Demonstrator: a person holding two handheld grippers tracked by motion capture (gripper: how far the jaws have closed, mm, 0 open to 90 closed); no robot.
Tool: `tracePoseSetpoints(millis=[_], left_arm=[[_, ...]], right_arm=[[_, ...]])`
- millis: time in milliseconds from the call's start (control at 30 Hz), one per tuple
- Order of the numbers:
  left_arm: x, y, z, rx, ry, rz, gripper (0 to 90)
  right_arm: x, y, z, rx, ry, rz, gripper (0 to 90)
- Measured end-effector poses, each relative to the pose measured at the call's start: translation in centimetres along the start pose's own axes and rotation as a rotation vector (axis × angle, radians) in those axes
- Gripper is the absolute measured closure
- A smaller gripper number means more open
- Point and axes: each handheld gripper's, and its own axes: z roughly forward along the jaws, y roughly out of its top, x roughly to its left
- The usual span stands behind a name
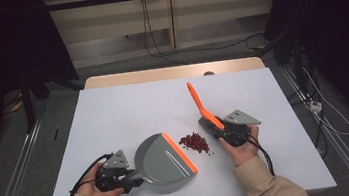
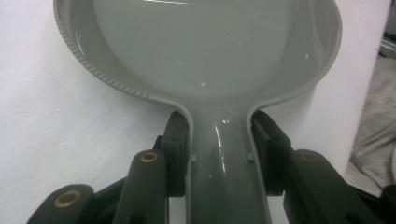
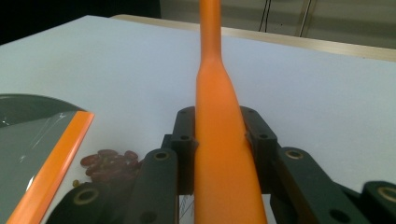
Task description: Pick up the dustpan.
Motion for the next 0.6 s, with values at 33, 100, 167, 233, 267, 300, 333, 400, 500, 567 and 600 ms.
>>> tracePoseSetpoints(millis=[33, 100, 167, 233, 267, 300, 333, 400, 500, 567, 600], left_arm=[[0.0, 0.0, 0.1, 0.000, -0.002, 0.002, 63.0], [0.0, 0.2, 0.1, 0.006, -0.004, 0.009, 63.0], [-0.1, 0.2, 0.3, 0.009, -0.011, 0.013, 62.9], [-0.1, 0.1, 0.5, -0.005, -0.013, -0.006, 62.9], [-0.1, 0.1, 0.5, -0.008, -0.012, -0.007, 62.9], [0.0, 0.1, 0.4, -0.002, -0.013, 0.000, 62.9], [0.0, 0.1, 0.4, -0.002, -0.013, 0.000, 62.9], [-0.1, 0.1, 0.5, -0.007, -0.013, -0.008, 62.9], [0.0, 0.2, 0.4, 0.005, -0.015, 0.003, 62.9], [0.0, 0.2, 0.4, 0.007, -0.016, 0.003, 62.9], [0.0, 0.3, 0.5, 0.005, -0.015, 0.001, 62.9]], right_arm=[[0.0, -0.1, 0.1, 0.005, -0.002, -0.004, 70.9], [0.1, -0.2, 0.2, 0.009, -0.001, -0.014, 70.9], [0.3, -0.2, 0.2, 0.013, 0.000, -0.025, 70.7], [0.3, -0.2, 0.1, 0.029, 0.009, -0.027, 70.3], [0.3, -0.2, 0.1, 0.033, 0.014, -0.026, 69.8], [0.2, -0.1, 0.1, 0.041, 0.017, -0.021, 69.0], [0.2, 0.0, 0.0, 0.050, 0.018, -0.015, 67.6], [0.2, 0.3, 0.0, 0.067, 0.019, -0.011, 65.0], [0.3, 0.8, 0.1, 0.098, 0.012, -0.034, 63.2], [0.3, 1.1, 0.1, 0.116, 0.008, -0.045, 63.6], [0.3, 1.4, 0.2, 0.121, 0.008, -0.049, 63.5]])
